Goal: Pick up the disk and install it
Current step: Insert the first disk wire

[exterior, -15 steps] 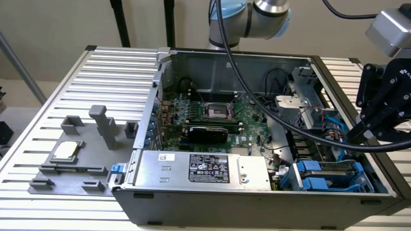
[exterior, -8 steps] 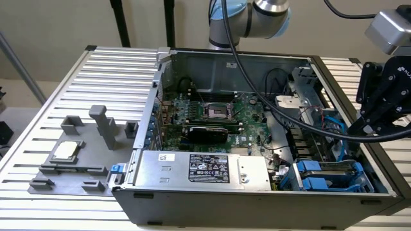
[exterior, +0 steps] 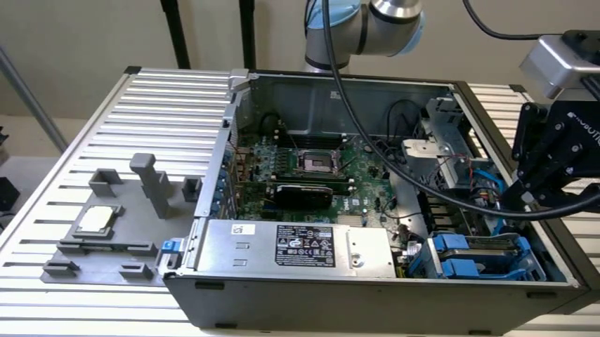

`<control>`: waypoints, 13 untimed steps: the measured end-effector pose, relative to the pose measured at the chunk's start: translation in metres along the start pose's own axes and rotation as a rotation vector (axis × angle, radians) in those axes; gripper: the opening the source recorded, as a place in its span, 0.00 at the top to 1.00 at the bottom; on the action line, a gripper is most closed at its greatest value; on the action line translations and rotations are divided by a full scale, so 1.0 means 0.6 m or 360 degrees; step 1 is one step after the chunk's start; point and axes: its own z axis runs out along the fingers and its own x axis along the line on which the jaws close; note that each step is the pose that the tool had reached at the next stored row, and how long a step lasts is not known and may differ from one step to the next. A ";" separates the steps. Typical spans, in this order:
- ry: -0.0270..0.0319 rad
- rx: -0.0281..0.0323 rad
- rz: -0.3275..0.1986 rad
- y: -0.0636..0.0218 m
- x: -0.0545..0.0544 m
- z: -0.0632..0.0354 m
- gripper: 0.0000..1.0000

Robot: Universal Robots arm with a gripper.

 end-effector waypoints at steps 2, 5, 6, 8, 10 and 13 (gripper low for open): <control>-0.00001 0.00000 -0.0001 0.000 0.000 0.006 0.87; -0.00001 -0.00001 -0.0001 -0.001 0.000 0.015 0.87; 0.00002 -0.00001 -0.0001 -0.001 0.000 0.018 0.87; 0.00002 -0.00002 -0.0001 -0.001 -0.001 0.024 0.87; -0.00001 -0.00001 -0.0002 -0.001 -0.003 0.031 0.87; -0.00001 -0.00002 -0.0002 -0.002 -0.008 0.040 0.87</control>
